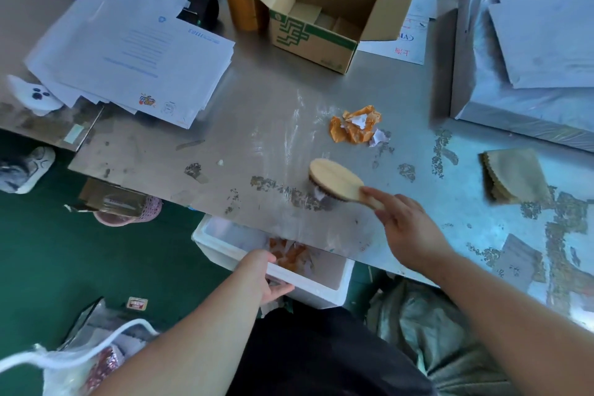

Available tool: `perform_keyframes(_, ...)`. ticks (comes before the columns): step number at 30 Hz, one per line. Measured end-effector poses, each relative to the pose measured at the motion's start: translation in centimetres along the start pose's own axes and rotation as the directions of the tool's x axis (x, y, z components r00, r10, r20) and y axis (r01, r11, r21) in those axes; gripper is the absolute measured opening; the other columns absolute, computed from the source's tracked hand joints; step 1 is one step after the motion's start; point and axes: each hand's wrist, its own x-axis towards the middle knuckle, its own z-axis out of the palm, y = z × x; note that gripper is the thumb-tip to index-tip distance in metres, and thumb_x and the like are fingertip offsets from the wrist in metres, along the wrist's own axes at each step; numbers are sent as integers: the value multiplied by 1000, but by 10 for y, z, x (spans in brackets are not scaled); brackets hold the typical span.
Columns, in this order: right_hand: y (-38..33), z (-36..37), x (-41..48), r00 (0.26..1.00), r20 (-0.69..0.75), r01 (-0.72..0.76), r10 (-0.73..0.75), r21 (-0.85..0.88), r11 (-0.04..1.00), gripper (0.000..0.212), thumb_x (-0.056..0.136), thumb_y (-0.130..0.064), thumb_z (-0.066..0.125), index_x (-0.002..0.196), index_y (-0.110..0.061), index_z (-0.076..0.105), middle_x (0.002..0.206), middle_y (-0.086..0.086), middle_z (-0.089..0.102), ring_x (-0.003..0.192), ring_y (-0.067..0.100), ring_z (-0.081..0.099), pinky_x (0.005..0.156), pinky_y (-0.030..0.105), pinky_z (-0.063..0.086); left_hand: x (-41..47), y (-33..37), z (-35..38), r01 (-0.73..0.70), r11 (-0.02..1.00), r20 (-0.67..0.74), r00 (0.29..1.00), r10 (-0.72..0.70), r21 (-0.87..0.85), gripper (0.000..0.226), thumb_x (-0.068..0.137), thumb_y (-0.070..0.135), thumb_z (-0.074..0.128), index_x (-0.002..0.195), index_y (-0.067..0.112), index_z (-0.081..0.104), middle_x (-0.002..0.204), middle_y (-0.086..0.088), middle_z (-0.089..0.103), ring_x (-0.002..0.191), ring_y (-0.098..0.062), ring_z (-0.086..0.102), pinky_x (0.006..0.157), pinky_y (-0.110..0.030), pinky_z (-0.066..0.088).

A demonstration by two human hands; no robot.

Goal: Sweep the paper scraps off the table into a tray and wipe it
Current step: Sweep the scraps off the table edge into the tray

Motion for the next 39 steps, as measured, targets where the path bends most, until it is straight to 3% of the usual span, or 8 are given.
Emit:
perform_keyframes(5,12,-25,46,987,-142,-76,73,-20,997,42,106,-26,41,145,-40,47,119,11,62,113,37,54,94,45,45,-4,-1,1,2,1000,19,1000,-2,-20,20,93,6,66,109,-3,60,109,-27,61,95,-51,69,77,-58,63)
perform_keyframes(12,11,-50,111,975,-187,-129,118,-51,990,44,105,-21,39,146,-38,45,125,19,59,116,42,52,95,46,43,-10,0,4,0,999,-7,1000,0,-41,17,93,4,67,106,-4,59,115,-27,62,98,-50,69,81,-58,62)
perform_keyframes(18,14,-39,122,971,-10,-238,238,-70,969,43,106,-27,38,147,-37,45,133,16,60,116,41,55,94,43,46,-10,2,6,20,998,-13,1000,-21,-61,18,94,5,66,106,-5,58,115,-26,63,99,-50,69,82,-59,62)
perform_keyframes(27,-6,-6,82,977,157,-143,146,-32,989,49,107,-20,34,152,-40,42,125,10,63,101,31,61,83,37,47,-10,4,5,52,997,-5,999,-53,-56,20,94,6,66,108,-7,58,99,-26,62,100,-50,69,86,-59,61)
perform_keyframes(36,-25,35,27,961,265,-92,83,23,995,55,105,-17,32,151,-47,39,109,6,58,105,29,55,96,42,46,-12,5,2,54,997,3,999,-54,-55,15,94,4,67,100,-7,58,95,-26,58,102,-50,68,89,-59,60)
perform_keyframes(39,-31,47,8,957,281,-73,74,-14,997,58,104,-17,32,152,-51,35,107,1,57,105,25,53,94,41,45,-9,5,0,43,998,17,999,-42,-52,16,95,5,66,102,-7,57,101,-27,59,104,-51,67,89,-60,60)
